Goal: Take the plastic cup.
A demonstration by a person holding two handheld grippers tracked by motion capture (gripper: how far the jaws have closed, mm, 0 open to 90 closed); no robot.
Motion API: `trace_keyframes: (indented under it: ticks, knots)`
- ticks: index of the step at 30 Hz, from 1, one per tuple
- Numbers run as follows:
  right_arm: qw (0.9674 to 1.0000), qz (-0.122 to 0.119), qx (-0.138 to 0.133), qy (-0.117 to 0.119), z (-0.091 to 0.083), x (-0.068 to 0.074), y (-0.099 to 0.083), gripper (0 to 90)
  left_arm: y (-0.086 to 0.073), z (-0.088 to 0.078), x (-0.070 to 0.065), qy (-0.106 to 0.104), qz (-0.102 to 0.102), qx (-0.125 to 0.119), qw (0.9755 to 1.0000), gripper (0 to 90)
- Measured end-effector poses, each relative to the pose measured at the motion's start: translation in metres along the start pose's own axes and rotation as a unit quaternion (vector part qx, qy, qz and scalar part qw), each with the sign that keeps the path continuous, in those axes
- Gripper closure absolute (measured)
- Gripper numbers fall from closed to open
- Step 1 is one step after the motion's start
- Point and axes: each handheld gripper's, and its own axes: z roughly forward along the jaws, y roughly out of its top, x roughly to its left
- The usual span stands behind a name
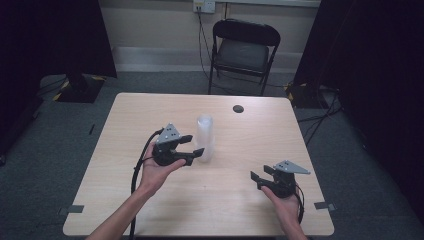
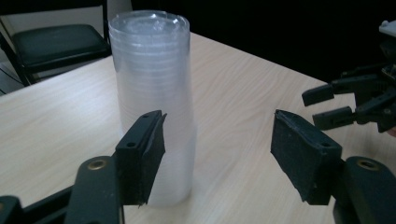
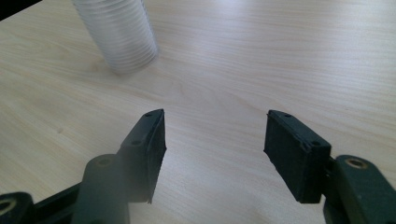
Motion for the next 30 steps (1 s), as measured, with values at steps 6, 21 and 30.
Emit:
trace_keyframes:
  ticks: [6, 21, 30]
  knots:
    - [1.0, -0.002, -0.003, 0.001, -0.001, 0.002, 0.001, 38.4, 0.008, 0.008, 0.009, 0.014, 0.004, 0.004, 0.9999, 17.0]
    - [0.9999, -0.008, 0.004, 0.007, 0.001, 0.004, -0.002, 35.2, 0.019, 0.037, 0.024, 0.023, 0.007, 0.003, 0.9997, 16.6]
    - [0.9998, -0.015, 0.004, 0.007, 0.0, 0.004, -0.006, 34.7, 0.021, 0.056, 0.028, 0.038, 0.01, 0.018, 0.9991, 16.6]
